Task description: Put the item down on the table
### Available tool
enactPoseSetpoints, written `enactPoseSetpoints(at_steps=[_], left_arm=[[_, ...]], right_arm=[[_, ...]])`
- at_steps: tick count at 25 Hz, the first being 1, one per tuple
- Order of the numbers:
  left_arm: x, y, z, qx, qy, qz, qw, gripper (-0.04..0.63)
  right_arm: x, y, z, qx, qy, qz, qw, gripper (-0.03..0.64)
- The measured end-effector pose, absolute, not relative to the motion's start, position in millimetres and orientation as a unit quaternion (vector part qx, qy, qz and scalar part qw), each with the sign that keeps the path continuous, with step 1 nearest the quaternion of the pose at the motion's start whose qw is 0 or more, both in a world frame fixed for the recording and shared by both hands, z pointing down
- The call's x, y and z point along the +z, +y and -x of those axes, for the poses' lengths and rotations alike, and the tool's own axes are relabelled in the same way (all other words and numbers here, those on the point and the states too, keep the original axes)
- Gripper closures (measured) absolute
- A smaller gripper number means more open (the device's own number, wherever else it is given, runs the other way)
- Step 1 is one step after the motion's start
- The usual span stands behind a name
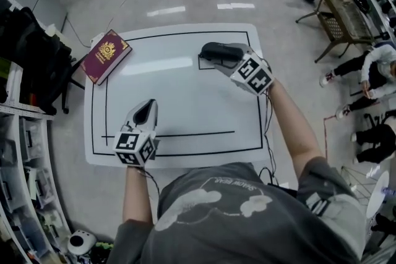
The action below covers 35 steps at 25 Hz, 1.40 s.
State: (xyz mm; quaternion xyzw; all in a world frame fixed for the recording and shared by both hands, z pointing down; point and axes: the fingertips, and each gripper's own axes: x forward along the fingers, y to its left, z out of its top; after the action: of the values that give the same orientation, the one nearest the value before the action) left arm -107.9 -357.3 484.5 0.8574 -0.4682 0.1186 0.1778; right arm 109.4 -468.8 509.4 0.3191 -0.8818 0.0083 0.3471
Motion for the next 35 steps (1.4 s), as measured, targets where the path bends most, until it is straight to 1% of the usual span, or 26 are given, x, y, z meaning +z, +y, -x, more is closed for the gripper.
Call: enactPoseSetpoints(at_steps=[3, 5, 9, 11, 12, 21, 25, 32, 35], left_arm=[[473, -344, 115, 0.112, -0.463, -0.863, 0.167, 0.589], [466, -334, 119, 0.108, -0.458, -0.868, 0.16, 0.589], [455, -311, 132, 0.1, -0.452, -0.874, 0.149, 0.589], [451, -298, 137, 0.095, -0.448, -0.877, 0.146, 0.589], [450, -291, 140, 0.093, -0.446, -0.878, 0.145, 0.589], [439, -206, 164, 0.081, -0.431, -0.89, 0.129, 0.589], [439, -160, 180, 0.075, -0.424, -0.892, 0.134, 0.589], [460, -105, 194, 0.075, -0.407, -0.896, 0.163, 0.589], [464, -91, 192, 0.072, -0.401, -0.898, 0.168, 0.589]], right_arm=[[495, -447, -97, 0.014, -0.883, -0.333, 0.332, 0.427], [485, -431, -87, 0.012, -0.884, -0.336, 0.325, 0.457], [467, -398, -64, 0.007, -0.886, -0.343, 0.311, 0.537], [462, -379, -52, 0.014, -0.889, -0.346, 0.301, 0.602], [460, -368, -45, 0.019, -0.891, -0.345, 0.295, 0.615], [459, -266, 2, 0.072, -0.891, -0.382, 0.233, 0.618], [465, -215, 15, 0.106, -0.885, -0.4, 0.215, 0.618], [474, -140, 12, 0.158, -0.867, -0.436, 0.18, 0.618], [478, -121, 7, 0.165, -0.861, -0.446, 0.182, 0.618]])
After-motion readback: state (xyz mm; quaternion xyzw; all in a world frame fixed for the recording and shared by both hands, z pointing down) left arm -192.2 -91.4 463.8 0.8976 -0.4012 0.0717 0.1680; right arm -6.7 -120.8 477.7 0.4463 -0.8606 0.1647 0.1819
